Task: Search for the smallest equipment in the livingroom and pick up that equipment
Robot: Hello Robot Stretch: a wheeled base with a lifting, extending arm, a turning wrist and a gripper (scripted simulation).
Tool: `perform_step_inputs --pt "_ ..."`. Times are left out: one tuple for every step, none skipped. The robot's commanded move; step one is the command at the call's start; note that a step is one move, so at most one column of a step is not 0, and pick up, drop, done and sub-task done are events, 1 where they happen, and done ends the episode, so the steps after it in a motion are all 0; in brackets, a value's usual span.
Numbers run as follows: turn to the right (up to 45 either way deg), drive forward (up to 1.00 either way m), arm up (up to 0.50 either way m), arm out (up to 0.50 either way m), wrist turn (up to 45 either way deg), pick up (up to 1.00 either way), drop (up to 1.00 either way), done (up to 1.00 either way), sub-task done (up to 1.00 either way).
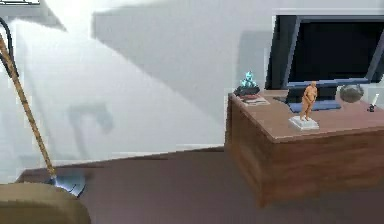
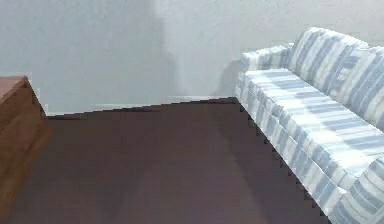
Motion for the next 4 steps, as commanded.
perform_step_inputs --pt "0.0 0.80 0.00 0.00 0.0 0.00 0.00 0.00 0.00" --pt "45.0 0.00 0.00 0.00 0.0 0.00 0.00 0.00 0.00" --pt "45.0 0.00 0.00 0.00 0.0 0.00 0.00 0.00 0.00" --pt "45.0 0.00 0.00 0.00 0.0 0.00 0.00 0.00 0.00"
